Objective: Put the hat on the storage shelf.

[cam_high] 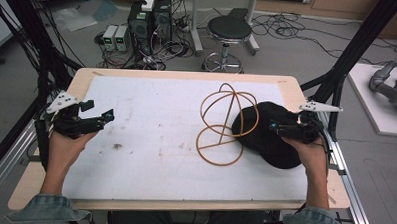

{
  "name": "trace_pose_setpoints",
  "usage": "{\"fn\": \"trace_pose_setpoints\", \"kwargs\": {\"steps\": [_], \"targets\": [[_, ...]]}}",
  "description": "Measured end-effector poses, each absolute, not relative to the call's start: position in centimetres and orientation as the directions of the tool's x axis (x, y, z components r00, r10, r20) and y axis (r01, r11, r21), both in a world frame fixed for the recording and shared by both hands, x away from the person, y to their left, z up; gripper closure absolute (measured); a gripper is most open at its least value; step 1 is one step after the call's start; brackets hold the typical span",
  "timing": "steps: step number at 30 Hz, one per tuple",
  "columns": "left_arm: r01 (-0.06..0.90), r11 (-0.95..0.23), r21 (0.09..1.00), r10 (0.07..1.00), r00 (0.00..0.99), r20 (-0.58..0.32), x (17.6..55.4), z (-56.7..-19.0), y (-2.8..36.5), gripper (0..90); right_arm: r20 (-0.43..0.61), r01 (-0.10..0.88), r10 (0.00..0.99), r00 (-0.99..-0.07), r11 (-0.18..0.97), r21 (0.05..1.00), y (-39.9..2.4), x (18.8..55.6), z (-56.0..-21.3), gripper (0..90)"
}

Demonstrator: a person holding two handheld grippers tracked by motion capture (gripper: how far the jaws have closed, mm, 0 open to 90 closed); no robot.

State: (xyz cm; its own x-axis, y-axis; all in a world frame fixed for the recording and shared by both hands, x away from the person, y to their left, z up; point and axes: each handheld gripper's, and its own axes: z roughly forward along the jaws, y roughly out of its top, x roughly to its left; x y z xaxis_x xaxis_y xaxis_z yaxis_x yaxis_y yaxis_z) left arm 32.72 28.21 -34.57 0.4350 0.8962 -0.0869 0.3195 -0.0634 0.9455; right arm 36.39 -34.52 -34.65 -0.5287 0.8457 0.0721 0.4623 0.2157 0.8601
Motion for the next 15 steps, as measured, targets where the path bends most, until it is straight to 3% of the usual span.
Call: {"fn": "trace_pose_setpoints", "kwargs": {"steps": [15], "targets": [[0.310,-0.074,0.948,0.894,0.441,-0.074,32.36,-34.24,27.94,19.0,0.061,0.458,0.848,-0.527,0.222,0.861,-34.10,36.41,-34.52,19.3]]}}
